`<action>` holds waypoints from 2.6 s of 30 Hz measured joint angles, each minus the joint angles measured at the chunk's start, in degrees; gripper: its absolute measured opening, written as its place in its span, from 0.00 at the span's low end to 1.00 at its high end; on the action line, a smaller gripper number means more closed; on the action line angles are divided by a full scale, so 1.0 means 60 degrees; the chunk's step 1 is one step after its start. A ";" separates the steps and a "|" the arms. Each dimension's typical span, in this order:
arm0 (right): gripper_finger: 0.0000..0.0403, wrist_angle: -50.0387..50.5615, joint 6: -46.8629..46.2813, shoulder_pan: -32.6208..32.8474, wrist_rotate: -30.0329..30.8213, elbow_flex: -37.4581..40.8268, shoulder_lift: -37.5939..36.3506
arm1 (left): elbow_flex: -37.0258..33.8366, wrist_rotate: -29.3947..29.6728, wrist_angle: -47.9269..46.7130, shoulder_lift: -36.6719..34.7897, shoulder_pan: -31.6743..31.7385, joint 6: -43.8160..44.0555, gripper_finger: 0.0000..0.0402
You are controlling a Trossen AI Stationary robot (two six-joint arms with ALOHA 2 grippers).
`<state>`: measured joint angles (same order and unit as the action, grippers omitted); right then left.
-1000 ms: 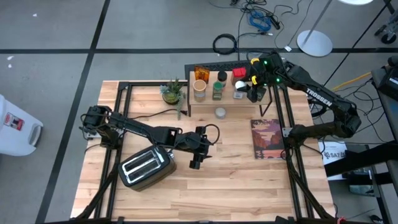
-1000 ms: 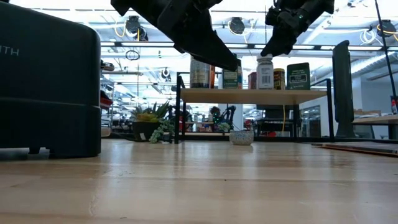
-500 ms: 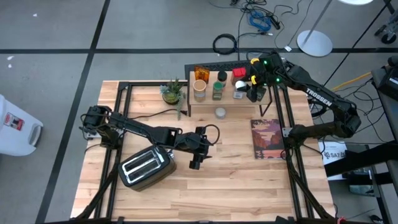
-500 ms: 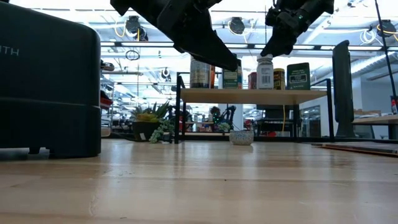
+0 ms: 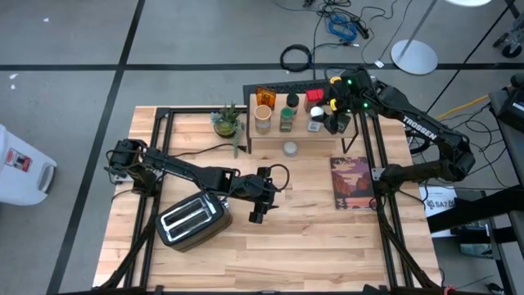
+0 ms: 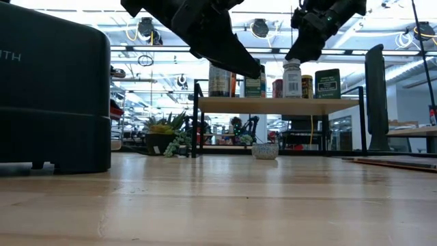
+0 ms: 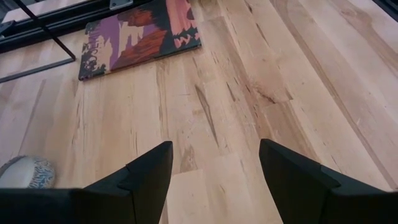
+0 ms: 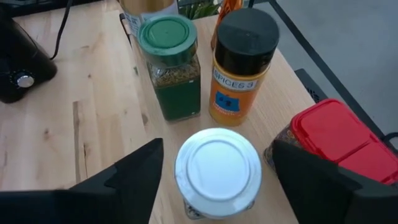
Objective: Shelf spices
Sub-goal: Return to Home Position
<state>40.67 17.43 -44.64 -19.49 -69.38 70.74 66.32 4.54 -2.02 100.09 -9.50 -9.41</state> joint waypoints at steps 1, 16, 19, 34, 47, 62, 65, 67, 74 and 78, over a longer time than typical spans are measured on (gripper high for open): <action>0.72 -0.0042 0.0003 0.0000 0.0007 0.0000 0.0000 | 0.0000 0.0000 0.0000 0.0000 0.0000 0.0000 0.62; 0.72 -0.0540 0.0138 0.0000 0.0285 -0.0011 -0.0945 | 0.0000 -0.0004 -0.0007 0.0000 -0.0004 0.0015 0.62; 0.72 -0.0627 0.0112 0.0000 0.0324 -0.0011 -0.1319 | 0.0000 -0.0004 -0.0007 0.0000 -0.0004 0.0014 0.62; 0.72 -0.0979 -0.0582 0.0075 0.0440 -0.0011 -0.3480 | 0.0000 0.1454 -0.0951 -0.1414 0.0025 -0.0531 0.62; 0.72 -0.1028 -0.0925 0.1089 0.0226 -0.0012 -0.4436 | 0.0015 0.3660 -0.3517 -0.4159 0.0119 -0.0817 0.62; 0.72 -0.0142 -0.0993 0.1333 0.0233 -0.0015 -0.5265 | 0.0015 0.4591 -0.5301 -0.6955 0.0525 -0.0484 0.62; 0.72 0.0065 -0.0980 0.1333 0.0231 -0.0011 -0.5451 | 0.0011 0.4657 -0.5685 -0.7445 0.0589 -0.0278 0.62; 0.72 0.0257 -0.0973 0.1333 0.0240 -0.0011 -0.5565 | 0.0011 0.4660 -0.5923 -0.7728 0.0630 -0.0120 0.62; 0.72 0.0908 -0.0842 0.1333 0.0266 -0.0013 -0.5946 | -0.0057 0.4674 -0.6613 -0.8533 0.0652 0.0284 0.62; 0.72 0.1298 -0.0761 0.1333 0.0266 -0.0011 -0.6147 | -0.0385 0.4681 -0.6730 -0.9048 0.0652 0.0525 0.62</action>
<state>48.46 12.86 -36.64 -17.89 -69.45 33.86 64.02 32.62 -42.40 45.81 -5.58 -6.26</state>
